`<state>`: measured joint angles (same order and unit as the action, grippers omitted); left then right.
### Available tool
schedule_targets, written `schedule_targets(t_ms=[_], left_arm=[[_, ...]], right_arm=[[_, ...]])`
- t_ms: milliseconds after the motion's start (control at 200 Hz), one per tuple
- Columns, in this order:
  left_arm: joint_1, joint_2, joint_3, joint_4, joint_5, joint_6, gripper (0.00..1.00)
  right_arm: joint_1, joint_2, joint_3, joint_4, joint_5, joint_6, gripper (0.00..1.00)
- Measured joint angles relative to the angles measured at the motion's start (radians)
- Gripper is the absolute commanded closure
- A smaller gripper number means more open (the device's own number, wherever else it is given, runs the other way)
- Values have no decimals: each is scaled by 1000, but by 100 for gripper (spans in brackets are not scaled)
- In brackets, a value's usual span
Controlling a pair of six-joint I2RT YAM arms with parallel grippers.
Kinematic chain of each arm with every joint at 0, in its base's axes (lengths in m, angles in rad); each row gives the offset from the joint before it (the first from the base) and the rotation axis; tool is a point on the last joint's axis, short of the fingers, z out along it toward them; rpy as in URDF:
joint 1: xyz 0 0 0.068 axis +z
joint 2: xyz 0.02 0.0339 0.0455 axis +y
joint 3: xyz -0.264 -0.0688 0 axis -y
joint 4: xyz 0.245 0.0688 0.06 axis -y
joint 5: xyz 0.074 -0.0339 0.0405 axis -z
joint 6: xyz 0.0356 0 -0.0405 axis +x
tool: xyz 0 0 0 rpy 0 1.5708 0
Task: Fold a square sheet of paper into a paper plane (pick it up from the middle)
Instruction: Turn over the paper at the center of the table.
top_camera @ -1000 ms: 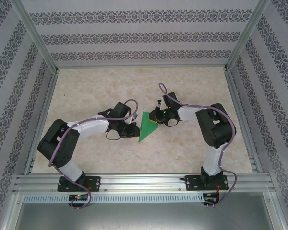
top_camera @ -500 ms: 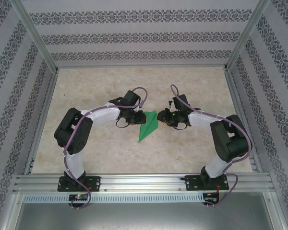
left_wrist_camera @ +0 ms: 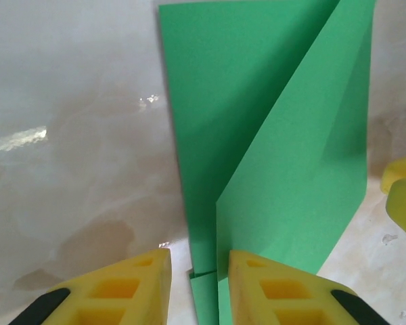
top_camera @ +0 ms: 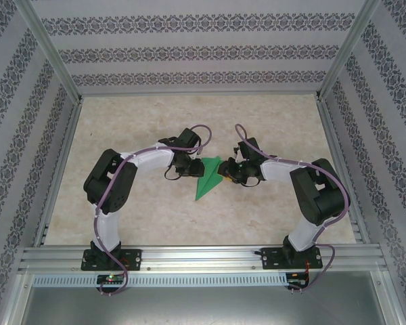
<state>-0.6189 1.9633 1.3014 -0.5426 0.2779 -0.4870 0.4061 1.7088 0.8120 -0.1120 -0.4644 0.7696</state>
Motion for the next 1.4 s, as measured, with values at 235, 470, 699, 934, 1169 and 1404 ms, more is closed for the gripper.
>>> schedule_targets(t_ms=[235, 470, 699, 934, 1169, 1404], left_arm=[[-15, 26, 14, -12, -19, 12, 70], [-19, 26, 15, -13, -30, 13, 70], [-21, 26, 15, -13, -30, 12, 70], [-21, 26, 15, -13, -24, 11, 70], [-24, 26, 12, -13, 10, 3, 70], [-24, 25, 5, -6, 30, -18, 70]], right_arm=[[0, 5, -9, 0, 11, 0, 66], [4, 17, -11, 15, 2, 12, 67], [4, 17, -16, 27, 0, 26, 68], [4, 15, -32, 56, -4, 42, 68], [3, 13, -38, 69, -5, 51, 68], [3, 10, -49, 90, -8, 71, 68]])
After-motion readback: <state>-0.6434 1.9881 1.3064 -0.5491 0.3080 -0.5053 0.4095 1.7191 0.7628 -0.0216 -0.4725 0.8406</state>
